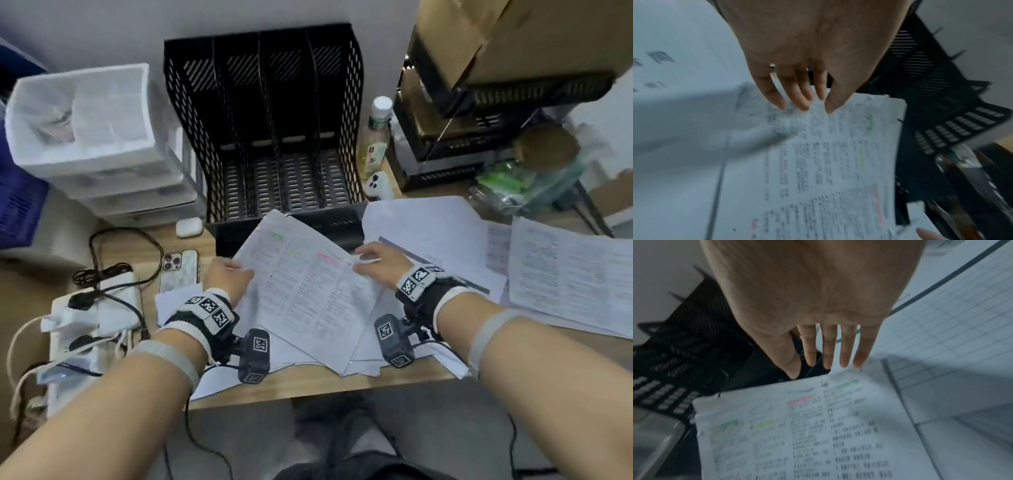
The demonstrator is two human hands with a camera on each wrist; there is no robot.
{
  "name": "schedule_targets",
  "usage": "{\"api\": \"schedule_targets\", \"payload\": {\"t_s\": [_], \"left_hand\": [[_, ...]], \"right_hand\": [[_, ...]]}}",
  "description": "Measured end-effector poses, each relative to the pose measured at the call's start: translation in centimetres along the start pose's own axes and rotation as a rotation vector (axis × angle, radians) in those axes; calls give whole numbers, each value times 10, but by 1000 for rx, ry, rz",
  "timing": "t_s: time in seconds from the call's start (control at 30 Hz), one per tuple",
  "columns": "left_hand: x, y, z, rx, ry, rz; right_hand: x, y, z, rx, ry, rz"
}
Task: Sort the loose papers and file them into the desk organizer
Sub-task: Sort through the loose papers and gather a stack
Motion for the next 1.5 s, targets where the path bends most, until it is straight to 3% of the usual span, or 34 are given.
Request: {"api": "schedule_targets", "payload": {"t_s": [0.1, 0.23, 0.33, 0.47, 0.73, 0.9, 1.03, 1.13, 1.27, 1.5], "left_hand": [[-14, -18, -14, -141, -71, 89], [-17, -24, -26, -169, -8, -75], [-14, -31, -31, -173, 45, -79], [-3, -38, -37, -176, 87, -136], [17, -64, -27, 44, 140, -222], [28, -68, -18, 331, 0, -360], [46, -49, -16, 409, -83, -580], [61, -18, -7, 339, -65, -733], [81, 29, 16, 216, -21, -875], [114, 93, 50, 147, 44, -934]], "right_hand": [[-13, 21, -10, 87, -33, 30], [-26, 41, -18, 251, 43, 86], [-30, 49, -22, 321, 64, 126], [-26, 52, -30, 348, -28, 22], [-13, 40, -42, 317, -198, -82], [6, 8, -39, 171, -224, -48], [24, -15, -29, 16, -152, 9], [44, -24, -14, -134, -44, 38], [67, -26, 29, -130, 30, 64], [107, -41, 82, -230, 131, 121]]}}
Point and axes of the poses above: each hand's wrist, its own x-axis away from the middle knuckle, its own y-axis out of the palm, z = x × y, the point moved 1 cm from there along -x, towards the middle knuckle, and after that the axes turned 5 degrees about x, right-handed, at the moved point
